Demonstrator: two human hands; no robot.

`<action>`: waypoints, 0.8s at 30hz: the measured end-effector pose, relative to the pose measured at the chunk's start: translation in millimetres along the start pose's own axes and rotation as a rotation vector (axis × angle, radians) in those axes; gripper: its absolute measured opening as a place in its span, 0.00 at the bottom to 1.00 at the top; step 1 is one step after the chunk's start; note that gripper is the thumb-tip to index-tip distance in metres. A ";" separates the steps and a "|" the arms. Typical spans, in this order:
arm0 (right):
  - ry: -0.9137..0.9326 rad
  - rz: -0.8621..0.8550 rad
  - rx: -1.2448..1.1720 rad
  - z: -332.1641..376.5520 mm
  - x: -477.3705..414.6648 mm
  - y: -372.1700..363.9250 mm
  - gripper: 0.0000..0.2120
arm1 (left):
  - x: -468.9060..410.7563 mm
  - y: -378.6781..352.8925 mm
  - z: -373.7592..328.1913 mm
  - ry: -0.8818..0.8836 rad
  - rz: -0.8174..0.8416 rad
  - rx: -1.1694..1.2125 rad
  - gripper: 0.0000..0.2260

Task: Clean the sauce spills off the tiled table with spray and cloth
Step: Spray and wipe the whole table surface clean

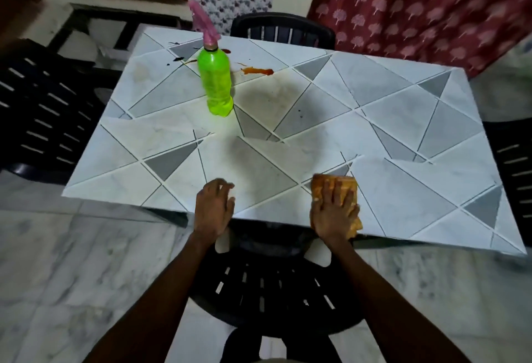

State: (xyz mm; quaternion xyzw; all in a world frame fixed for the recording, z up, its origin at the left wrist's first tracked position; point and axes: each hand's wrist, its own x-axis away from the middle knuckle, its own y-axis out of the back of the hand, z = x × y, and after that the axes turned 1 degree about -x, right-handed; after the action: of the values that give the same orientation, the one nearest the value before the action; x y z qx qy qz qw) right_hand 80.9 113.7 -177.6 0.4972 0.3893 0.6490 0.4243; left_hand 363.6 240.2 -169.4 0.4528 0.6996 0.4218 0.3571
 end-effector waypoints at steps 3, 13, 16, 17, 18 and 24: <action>0.129 -0.015 0.018 49.9 19.5 -21.1 0.32 | 6.6 2.8 8.2 0.000 0.047 -0.046 0.17; 0.426 0.056 -0.048 81.6 51.6 -26.2 0.26 | 1.0 12.6 47.2 -0.091 0.118 -0.030 0.18; 0.108 -0.051 -0.102 50.0 41.6 -15.3 0.30 | -14.8 17.8 63.8 -0.104 0.141 0.033 0.21; 0.037 -0.096 -0.119 42.5 39.3 -12.0 0.31 | -19.2 19.0 69.0 -0.124 0.155 0.061 0.22; -0.028 -0.120 -0.133 45.6 39.2 -12.7 0.32 | -24.1 20.6 78.6 -0.159 0.177 0.097 0.24; -0.144 -0.109 -0.093 164.8 66.8 -49.1 0.33 | -45.9 34.1 113.8 -0.322 0.211 0.245 0.27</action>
State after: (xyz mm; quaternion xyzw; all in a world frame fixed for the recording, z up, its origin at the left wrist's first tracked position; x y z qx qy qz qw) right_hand 240.0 206.6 -168.8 0.5004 0.3540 0.6049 0.5084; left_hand 490.6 235.6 -177.1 0.6249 0.6283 0.2911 0.3605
